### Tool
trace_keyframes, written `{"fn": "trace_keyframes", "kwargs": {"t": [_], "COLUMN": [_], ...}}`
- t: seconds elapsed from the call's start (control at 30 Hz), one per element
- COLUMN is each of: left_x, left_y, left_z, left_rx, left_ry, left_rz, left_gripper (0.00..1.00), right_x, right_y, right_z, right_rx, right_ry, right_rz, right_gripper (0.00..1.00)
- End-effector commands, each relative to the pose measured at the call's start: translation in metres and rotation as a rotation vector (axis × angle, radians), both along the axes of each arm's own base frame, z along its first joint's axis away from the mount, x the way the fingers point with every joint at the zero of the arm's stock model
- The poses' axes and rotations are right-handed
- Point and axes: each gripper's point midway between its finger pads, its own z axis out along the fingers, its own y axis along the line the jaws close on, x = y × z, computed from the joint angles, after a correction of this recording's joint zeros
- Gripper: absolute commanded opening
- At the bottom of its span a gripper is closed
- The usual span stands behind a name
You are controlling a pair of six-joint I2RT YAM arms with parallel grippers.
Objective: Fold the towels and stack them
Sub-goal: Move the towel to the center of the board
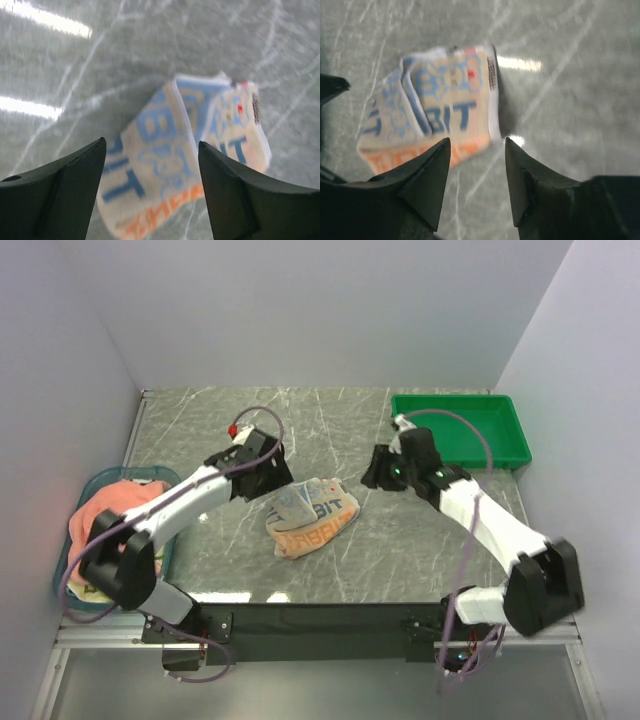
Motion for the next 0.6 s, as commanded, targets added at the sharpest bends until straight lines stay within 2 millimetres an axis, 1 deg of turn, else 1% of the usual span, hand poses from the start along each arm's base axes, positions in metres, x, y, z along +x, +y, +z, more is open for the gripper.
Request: {"fn": "trace_keyframes", "kwargs": {"t": [0.0,0.03,0.07,0.1,0.13,0.17,0.2,0.23,0.27,0.3,0.33,0.37,0.4,0.43,0.47,0.5,0.57], "left_x": [0.043,0.050,0.057,0.065,0.066,0.069,0.072,0.072,0.071,0.069,0.067,0.063,0.062,0.060,0.059,0.054,0.049], "left_y": [-0.015,-0.015,-0.013,-0.020,-0.021,-0.021,-0.020,-0.019,-0.015,-0.010,-0.006,0.002,0.005,0.009,0.015,0.019,0.027], "left_z": [0.002,-0.001,-0.004,-0.008,-0.012,-0.013,-0.015,-0.016,-0.017,-0.016,-0.017,-0.023,-0.016,-0.016,-0.017,-0.018,-0.022], "left_rx": [-0.057,-0.056,-0.054,-0.067,-0.064,-0.057,-0.051,-0.045,-0.035,-0.030,-0.030,-0.030,-0.042,-0.045,-0.040,-0.037,-0.018], "left_ry": [-0.011,0.002,0.016,0.034,0.052,0.055,0.060,0.063,0.065,0.063,0.062,0.070,0.050,0.046,0.041,0.035,0.034], "left_rz": [-0.089,-0.092,-0.094,-0.111,-0.119,-0.133,-0.139,-0.146,-0.150,-0.146,-0.144,-0.135,-0.133,-0.129,-0.121,-0.121,-0.121], "left_gripper": [0.79,0.79,0.79,0.78,0.78,0.78,0.78,0.78,0.78,0.78,0.79,0.79,0.79,0.79,0.79,0.79,0.80], "right_x": [0.053,0.058,0.069,0.077,0.079,0.088,0.093,0.094,0.100,0.101,0.103,0.104,0.105,0.104,0.107,0.106,0.108], "right_y": [0.025,0.034,0.040,0.044,0.051,0.057,0.060,0.062,0.069,0.071,0.071,0.077,0.077,0.079,0.080,0.081,0.081], "right_z": [0.010,0.007,0.014,-0.006,-0.012,-0.008,-0.026,-0.034,-0.032,-0.047,-0.052,-0.053,-0.064,-0.067,-0.069,-0.080,-0.086], "right_rx": [-0.047,-0.065,-0.084,-0.123,-0.139,-0.146,-0.176,-0.196,-0.205,-0.229,-0.248,-0.261,-0.279,-0.284,-0.300,-0.311,-0.332], "right_ry": [-0.102,-0.109,-0.137,-0.104,-0.095,-0.106,-0.073,-0.052,-0.063,-0.037,-0.030,-0.036,-0.018,-0.011,-0.012,0.009,0.018], "right_rz": [0.032,0.050,0.063,0.067,0.085,0.095,0.103,0.109,0.121,0.130,0.126,0.140,0.141,0.145,0.134,0.138,0.129], "right_gripper": [0.51,0.51,0.51,0.51,0.52,0.53,0.57,0.59,0.61,0.61,0.63,0.63,0.63,0.63,0.63,0.63,0.63]}}
